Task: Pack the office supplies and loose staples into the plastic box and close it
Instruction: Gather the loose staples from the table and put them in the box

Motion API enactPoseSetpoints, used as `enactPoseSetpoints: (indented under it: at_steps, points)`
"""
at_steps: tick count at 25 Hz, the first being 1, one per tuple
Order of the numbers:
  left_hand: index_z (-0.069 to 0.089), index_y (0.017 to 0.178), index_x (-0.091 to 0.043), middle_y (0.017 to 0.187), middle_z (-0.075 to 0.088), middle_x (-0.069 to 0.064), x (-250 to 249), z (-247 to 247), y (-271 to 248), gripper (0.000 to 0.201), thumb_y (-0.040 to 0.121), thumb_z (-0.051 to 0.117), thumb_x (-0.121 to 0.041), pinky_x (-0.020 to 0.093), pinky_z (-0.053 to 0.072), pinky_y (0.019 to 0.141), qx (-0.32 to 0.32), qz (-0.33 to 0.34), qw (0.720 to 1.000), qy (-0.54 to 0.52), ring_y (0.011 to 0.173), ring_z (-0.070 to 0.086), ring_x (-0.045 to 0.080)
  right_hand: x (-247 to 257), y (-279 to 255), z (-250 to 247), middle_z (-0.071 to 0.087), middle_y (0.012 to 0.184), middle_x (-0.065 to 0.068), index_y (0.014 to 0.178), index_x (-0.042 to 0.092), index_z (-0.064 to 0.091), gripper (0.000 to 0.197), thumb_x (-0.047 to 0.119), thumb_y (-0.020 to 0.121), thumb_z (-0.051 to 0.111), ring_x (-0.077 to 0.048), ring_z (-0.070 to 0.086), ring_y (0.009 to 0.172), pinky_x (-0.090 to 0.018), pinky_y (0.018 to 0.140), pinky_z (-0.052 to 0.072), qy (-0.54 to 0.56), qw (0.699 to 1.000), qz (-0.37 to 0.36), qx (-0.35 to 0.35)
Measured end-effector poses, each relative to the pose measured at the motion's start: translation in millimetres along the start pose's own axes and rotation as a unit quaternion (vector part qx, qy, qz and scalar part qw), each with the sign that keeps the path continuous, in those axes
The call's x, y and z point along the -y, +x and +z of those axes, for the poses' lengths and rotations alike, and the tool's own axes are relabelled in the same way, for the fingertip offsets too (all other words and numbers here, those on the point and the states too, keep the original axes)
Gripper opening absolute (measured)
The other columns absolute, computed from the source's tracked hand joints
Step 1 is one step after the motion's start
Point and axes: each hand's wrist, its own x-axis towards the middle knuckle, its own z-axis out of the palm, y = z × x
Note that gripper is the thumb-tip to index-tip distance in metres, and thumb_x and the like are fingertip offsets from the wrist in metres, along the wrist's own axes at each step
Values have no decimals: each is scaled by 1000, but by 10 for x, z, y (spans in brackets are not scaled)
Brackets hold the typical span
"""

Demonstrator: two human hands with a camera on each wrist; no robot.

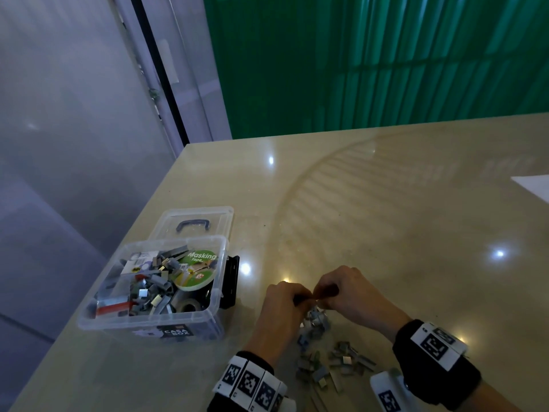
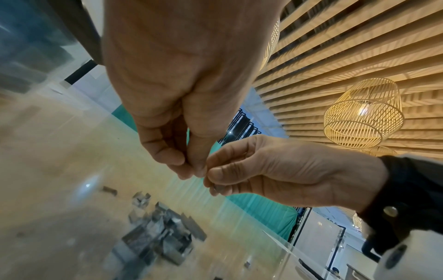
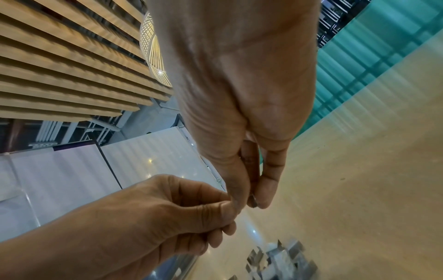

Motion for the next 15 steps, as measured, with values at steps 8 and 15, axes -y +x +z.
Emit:
enactPoseSetpoints:
  at_steps: [8, 15]
  points:
    - [72, 112, -11, 93, 75, 3, -72, -203, 32, 21, 95, 61, -5, 19, 58, 79, -19, 12, 999, -38, 77, 72, 5, 93, 112, -72, 76, 91, 6, 97, 15, 79, 11, 19, 86, 78, 1, 69, 77, -14, 71, 55, 3, 1000, 11, 5]
    - [72, 90, -11, 76, 74, 3, -44, -958, -106, 14, 88, 67, 2, 32, 61, 74, -106, -6, 986, -132, 71, 73, 8, 567, 477, -147, 74, 82, 9, 85, 19, 77, 3, 20, 88, 76, 0, 68, 75, -17, 67, 53, 7, 998, -60, 26]
